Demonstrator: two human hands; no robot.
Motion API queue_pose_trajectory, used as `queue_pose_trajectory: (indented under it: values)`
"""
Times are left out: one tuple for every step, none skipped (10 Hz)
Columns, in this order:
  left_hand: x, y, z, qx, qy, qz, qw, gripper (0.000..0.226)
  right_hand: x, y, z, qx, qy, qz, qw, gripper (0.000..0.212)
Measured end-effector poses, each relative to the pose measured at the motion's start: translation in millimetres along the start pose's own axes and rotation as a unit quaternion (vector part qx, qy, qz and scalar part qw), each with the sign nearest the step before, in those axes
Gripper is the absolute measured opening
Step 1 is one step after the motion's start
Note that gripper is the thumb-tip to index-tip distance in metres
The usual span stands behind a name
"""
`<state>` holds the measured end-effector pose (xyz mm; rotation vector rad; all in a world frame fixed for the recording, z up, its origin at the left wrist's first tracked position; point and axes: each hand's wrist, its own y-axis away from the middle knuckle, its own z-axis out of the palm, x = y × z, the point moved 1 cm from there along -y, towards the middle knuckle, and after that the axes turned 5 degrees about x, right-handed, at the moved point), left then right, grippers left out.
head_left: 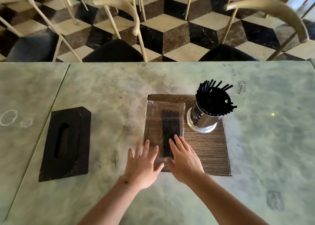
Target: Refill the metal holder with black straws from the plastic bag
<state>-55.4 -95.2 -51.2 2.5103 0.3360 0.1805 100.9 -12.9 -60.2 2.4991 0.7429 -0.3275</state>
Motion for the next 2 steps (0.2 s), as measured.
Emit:
queue_pose_trajectory:
  values:
    - [13.3, 3.2, -52.1, -0.008, 0.063, -0.002, 0.998, 0.071, -7.1, -3.3, -58.7, -0.034, -0.096, 0.077, 0.992, 0.050]
    - [23.6, 11.8, -104.3, -0.035, 0.100, 0.033, 0.994, 0.069, -9.1, 1.8, -119.7, -0.114, -0.145, 0.061, 0.981, 0.045]
